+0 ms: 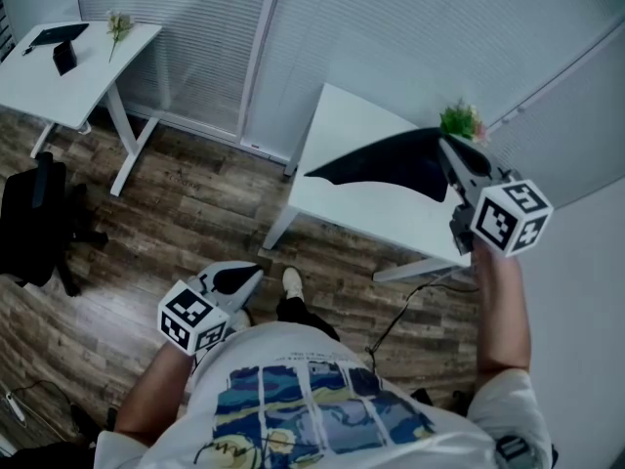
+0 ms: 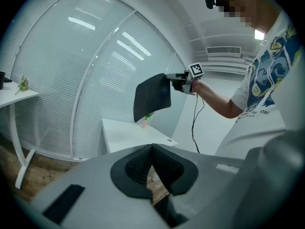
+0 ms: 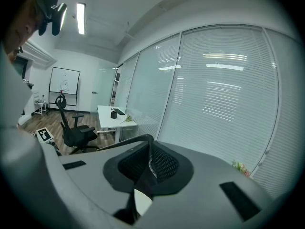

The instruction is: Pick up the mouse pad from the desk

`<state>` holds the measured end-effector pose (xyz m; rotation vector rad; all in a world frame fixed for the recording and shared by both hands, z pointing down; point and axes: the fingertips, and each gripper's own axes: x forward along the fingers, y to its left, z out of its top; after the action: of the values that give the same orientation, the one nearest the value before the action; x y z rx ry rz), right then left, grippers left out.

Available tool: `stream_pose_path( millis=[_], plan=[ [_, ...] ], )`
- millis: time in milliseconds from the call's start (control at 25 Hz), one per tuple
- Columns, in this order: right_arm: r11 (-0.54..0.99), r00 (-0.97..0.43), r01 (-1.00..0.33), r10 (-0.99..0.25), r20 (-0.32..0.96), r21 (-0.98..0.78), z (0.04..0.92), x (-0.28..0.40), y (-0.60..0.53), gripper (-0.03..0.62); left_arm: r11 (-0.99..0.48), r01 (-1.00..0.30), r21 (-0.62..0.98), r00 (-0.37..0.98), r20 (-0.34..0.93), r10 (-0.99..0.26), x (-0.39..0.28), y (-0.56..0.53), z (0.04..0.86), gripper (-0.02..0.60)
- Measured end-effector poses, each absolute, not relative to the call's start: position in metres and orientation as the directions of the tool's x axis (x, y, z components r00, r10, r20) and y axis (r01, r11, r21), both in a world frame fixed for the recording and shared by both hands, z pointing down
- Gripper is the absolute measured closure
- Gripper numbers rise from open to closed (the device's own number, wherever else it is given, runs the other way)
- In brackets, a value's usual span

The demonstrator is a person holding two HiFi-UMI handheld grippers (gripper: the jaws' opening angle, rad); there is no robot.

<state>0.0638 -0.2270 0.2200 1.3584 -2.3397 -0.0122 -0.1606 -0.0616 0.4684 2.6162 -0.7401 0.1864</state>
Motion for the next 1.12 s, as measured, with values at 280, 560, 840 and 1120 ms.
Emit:
stream_pose_path(
  millis=[280,560,840,1120],
  plan=[
    [0.515,-0.420,-0.827,-0.832,0.361,0.226,0.222,0.065,-0.230,0.571,-0.773,-0.527,0.354,0.850,0.239,-0.470,-0.161,-0.063,0.468,0.580],
    [0.508,-0.410,-0.829,-0.837,0.363,0.235,0.222,0.067,-0.226,0.571,-0.773,-0.525,0.357,0.851,0.239,-0.468,-0.162,-0.060,0.469,0.580],
    [0.505,-0.412,-0.832,-0.840,0.354,0.229,0.226,0.070,-0.226,0.571,-0.774,-0.522,0.358,0.852,0.241,-0.464,-0.159,-0.061,0.470,0.580],
    [0.494,-0.404,-0.840,-0.846,0.348,0.226,0.227,0.075,-0.223,0.571,-0.773,-0.523,0.360,0.852,0.245,-0.462,-0.158,-0.057,0.471,0.580]
  ],
)
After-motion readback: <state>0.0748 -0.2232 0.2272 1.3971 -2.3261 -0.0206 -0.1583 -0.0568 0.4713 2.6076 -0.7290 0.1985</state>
